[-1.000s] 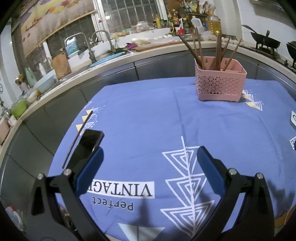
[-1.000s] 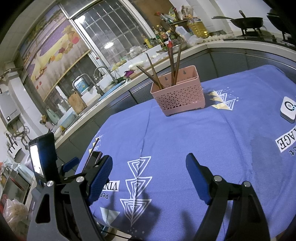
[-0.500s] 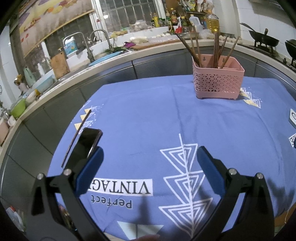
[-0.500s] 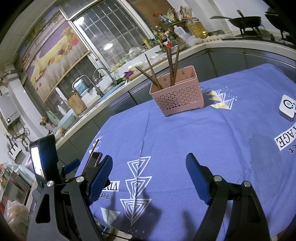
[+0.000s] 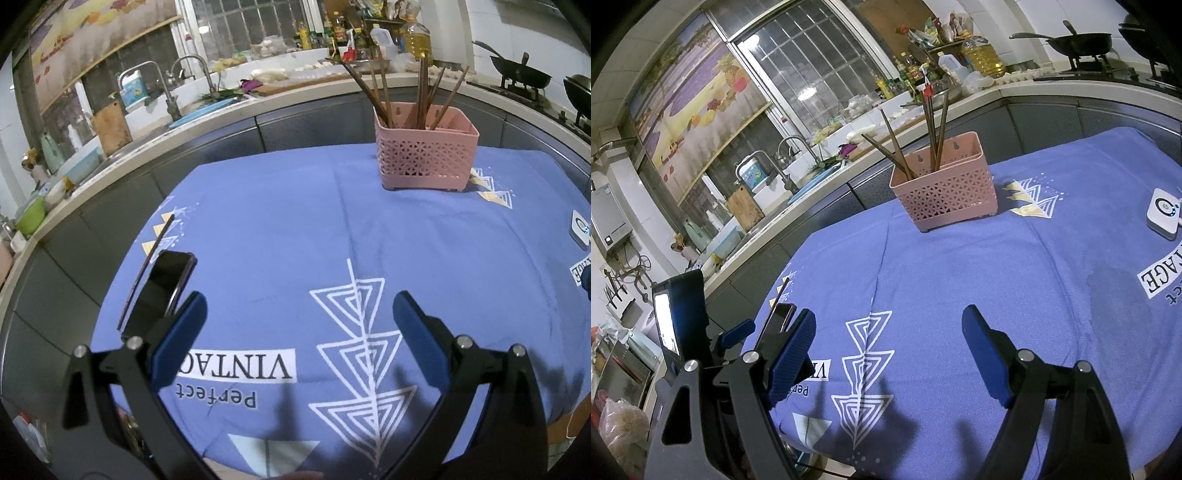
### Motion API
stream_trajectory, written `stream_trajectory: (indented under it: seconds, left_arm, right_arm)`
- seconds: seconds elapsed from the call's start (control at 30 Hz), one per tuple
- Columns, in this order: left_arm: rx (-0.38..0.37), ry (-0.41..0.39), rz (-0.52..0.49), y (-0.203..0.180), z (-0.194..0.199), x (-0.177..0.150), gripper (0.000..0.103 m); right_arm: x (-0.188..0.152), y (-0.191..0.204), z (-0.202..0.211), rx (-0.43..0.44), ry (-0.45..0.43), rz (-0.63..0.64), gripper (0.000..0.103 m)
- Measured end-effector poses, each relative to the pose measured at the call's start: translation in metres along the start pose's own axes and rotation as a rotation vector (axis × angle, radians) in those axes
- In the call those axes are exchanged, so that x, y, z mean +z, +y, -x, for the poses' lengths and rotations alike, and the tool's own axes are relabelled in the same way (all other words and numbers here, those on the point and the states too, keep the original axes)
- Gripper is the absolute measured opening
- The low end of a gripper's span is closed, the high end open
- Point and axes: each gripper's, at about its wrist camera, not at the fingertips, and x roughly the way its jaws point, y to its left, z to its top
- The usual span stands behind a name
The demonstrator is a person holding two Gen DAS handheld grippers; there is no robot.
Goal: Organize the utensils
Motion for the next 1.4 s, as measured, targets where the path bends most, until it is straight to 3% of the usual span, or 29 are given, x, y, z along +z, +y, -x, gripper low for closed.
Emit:
stream_trajectory:
  seconds: [1.4]
  left_arm:
    - [-0.007,0.001,-0.013,-0.0007,0.0044,0.0016,0.097]
  right_arm:
    - [-0.0010,-0.0012,0.0012,0.000,-0.001,0.001,0.081]
